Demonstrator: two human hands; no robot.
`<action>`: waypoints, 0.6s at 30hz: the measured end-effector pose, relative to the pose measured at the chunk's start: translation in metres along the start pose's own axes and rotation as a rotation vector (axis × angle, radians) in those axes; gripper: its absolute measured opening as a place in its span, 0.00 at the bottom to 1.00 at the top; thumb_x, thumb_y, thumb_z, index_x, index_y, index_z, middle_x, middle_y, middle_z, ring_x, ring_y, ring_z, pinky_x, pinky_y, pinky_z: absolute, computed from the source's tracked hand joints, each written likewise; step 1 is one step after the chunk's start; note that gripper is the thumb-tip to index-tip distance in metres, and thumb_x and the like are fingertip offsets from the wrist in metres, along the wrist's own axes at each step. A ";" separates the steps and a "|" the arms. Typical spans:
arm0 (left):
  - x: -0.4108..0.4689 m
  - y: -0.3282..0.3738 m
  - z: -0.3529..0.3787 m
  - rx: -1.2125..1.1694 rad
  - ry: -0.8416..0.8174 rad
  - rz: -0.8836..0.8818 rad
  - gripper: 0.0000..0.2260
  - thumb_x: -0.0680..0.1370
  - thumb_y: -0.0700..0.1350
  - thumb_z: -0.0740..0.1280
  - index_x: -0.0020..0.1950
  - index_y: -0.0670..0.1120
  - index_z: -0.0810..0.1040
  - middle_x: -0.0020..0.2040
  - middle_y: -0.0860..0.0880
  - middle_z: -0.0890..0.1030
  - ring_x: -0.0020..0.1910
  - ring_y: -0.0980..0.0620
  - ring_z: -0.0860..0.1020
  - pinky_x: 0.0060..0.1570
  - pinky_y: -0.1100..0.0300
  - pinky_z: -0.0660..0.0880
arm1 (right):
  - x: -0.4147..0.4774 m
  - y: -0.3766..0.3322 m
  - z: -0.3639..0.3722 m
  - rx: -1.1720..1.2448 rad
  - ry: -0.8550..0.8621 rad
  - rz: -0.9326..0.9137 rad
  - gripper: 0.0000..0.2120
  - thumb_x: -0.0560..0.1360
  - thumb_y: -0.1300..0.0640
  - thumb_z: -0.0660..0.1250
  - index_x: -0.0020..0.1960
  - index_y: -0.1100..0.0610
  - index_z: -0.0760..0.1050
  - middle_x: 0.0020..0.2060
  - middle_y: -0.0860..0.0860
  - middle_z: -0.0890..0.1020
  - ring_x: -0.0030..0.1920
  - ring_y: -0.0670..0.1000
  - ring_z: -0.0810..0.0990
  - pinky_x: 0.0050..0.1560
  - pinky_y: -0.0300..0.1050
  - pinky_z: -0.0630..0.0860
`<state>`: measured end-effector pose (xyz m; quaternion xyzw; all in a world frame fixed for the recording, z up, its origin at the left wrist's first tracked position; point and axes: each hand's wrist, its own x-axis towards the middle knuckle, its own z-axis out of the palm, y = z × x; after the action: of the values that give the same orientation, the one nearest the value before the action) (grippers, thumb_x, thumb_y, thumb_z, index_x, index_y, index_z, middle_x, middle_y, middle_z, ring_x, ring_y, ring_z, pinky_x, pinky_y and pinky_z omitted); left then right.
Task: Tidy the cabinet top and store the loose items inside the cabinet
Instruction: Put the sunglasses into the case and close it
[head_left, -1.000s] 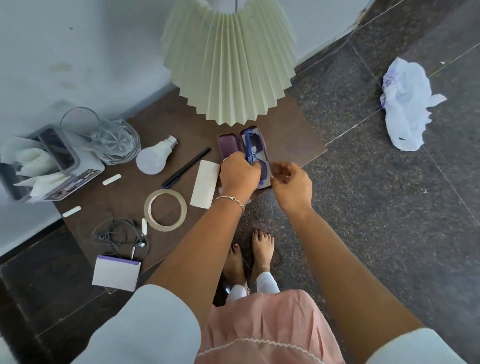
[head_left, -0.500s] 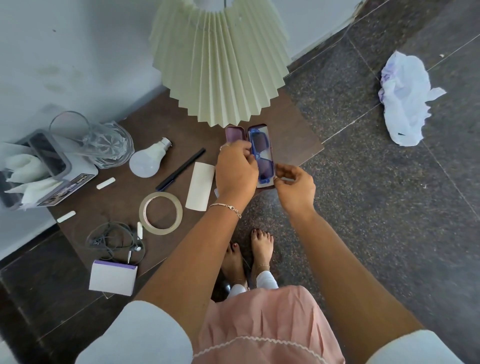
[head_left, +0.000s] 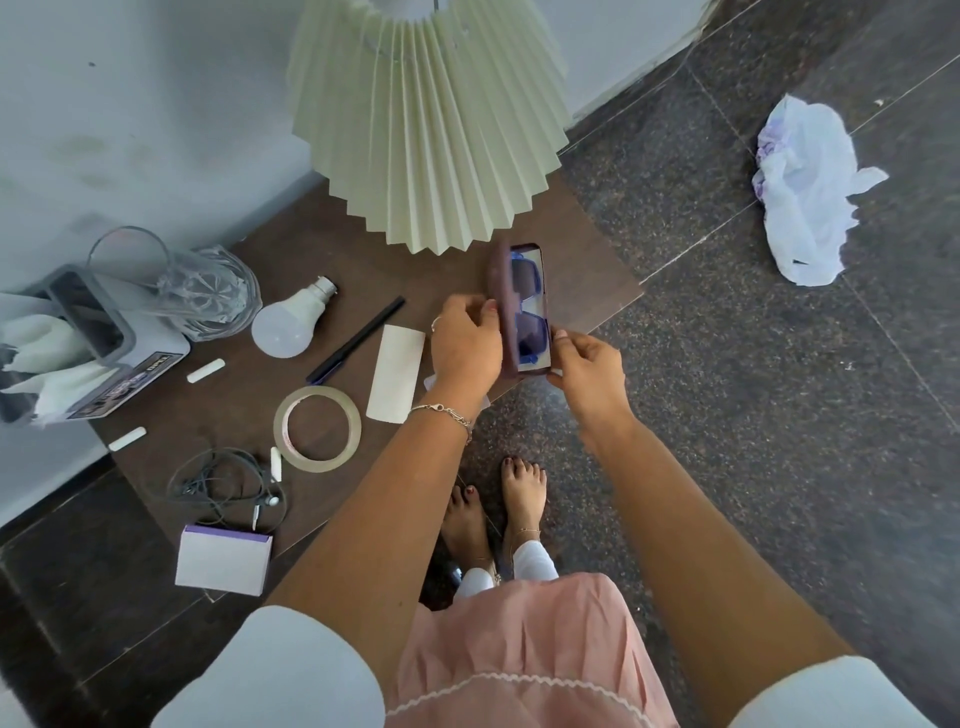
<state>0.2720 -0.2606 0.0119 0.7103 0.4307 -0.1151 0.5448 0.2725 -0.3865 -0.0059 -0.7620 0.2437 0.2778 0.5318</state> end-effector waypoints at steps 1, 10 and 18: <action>-0.001 -0.002 0.003 -0.010 -0.033 -0.023 0.08 0.78 0.46 0.66 0.57 0.47 0.75 0.54 0.47 0.80 0.54 0.45 0.80 0.54 0.47 0.79 | -0.001 -0.001 0.000 0.043 -0.012 0.013 0.13 0.80 0.49 0.61 0.51 0.54 0.82 0.45 0.52 0.86 0.48 0.53 0.84 0.55 0.55 0.80; 0.005 -0.015 0.011 -0.018 -0.110 -0.058 0.11 0.73 0.49 0.71 0.53 0.46 0.80 0.50 0.46 0.84 0.49 0.46 0.82 0.52 0.44 0.79 | -0.011 -0.012 0.003 0.284 -0.106 -0.005 0.12 0.76 0.60 0.69 0.58 0.57 0.73 0.53 0.55 0.83 0.48 0.49 0.82 0.46 0.43 0.82; -0.003 0.004 0.003 -0.479 -0.180 -0.231 0.17 0.77 0.52 0.67 0.58 0.41 0.76 0.46 0.45 0.83 0.40 0.51 0.83 0.41 0.58 0.81 | -0.021 -0.022 0.000 0.371 -0.182 0.000 0.16 0.76 0.62 0.69 0.62 0.60 0.73 0.52 0.56 0.84 0.46 0.50 0.84 0.43 0.40 0.81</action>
<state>0.2739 -0.2650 0.0158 0.4946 0.4736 -0.1339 0.7164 0.2718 -0.3778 0.0235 -0.6225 0.2418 0.2960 0.6830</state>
